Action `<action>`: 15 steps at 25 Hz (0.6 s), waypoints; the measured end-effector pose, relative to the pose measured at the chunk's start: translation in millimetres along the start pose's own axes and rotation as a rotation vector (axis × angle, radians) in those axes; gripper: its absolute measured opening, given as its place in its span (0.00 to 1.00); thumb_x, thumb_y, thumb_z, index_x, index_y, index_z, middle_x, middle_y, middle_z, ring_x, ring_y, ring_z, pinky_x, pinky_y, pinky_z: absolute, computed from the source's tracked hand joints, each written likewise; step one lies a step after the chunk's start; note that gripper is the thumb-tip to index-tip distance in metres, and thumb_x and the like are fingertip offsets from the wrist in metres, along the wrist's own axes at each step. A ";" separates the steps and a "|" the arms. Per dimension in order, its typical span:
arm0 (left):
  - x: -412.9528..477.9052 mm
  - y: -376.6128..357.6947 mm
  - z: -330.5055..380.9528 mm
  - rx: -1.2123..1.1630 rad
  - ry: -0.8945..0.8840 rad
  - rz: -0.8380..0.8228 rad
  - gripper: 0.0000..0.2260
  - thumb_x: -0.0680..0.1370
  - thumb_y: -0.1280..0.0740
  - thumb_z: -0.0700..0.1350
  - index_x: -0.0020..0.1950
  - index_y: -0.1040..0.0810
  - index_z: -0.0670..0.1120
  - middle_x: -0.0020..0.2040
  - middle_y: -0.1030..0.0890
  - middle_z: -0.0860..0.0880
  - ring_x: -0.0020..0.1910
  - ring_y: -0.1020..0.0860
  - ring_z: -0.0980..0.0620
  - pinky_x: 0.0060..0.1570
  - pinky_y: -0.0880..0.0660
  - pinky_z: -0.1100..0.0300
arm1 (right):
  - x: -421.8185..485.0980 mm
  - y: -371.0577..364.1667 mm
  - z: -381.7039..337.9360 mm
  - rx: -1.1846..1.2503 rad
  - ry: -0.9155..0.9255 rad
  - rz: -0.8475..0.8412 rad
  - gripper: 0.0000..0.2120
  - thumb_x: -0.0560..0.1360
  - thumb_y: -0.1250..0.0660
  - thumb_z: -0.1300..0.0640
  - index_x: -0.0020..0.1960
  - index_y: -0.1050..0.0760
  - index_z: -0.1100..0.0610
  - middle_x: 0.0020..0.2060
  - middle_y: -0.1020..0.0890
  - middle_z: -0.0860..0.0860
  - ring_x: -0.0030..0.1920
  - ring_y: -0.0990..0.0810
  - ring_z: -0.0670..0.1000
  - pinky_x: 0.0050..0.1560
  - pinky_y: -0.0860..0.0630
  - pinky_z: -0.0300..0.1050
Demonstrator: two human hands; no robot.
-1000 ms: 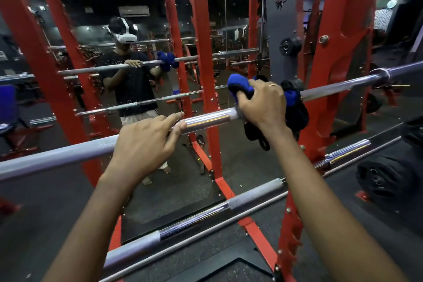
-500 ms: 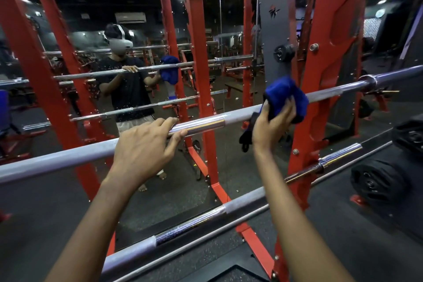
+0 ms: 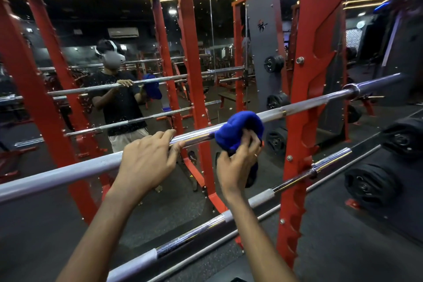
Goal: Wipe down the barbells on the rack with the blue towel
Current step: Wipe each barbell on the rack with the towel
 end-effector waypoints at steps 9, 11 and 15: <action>11.7 -15.3 53.9 -0.051 -0.300 0.067 0.27 0.80 0.49 0.58 0.79 0.36 0.55 0.70 0.25 0.41 0.65 0.24 0.38 0.67 0.30 0.45 | 135.0 31.0 17.6 -0.639 0.238 -0.191 0.30 0.72 0.41 0.42 0.67 0.26 0.59 0.70 0.26 0.55 0.70 0.30 0.62 0.69 0.33 0.64; 22.3 -20.5 62.7 -0.001 -0.302 0.058 0.29 0.80 0.50 0.61 0.80 0.37 0.55 0.71 0.25 0.40 0.66 0.24 0.39 0.68 0.31 0.45 | 153.5 28.7 9.8 -0.804 0.205 -0.315 0.29 0.75 0.40 0.39 0.68 0.26 0.56 0.71 0.26 0.54 0.70 0.30 0.62 0.68 0.34 0.64; 27.1 -27.8 71.8 0.068 -0.276 0.048 0.32 0.79 0.51 0.63 0.81 0.38 0.53 0.67 0.23 0.40 0.59 0.23 0.39 0.59 0.30 0.45 | 137.9 25.3 6.7 -0.836 0.527 -0.623 0.27 0.77 0.43 0.39 0.72 0.29 0.51 0.74 0.28 0.50 0.72 0.31 0.58 0.73 0.40 0.64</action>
Point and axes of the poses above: each hand's wrist, its own x-axis towards the middle knuckle, its own y-axis out of the back of the hand, z = x × y, the point moved 3 cm from there along x, towards the middle knuckle
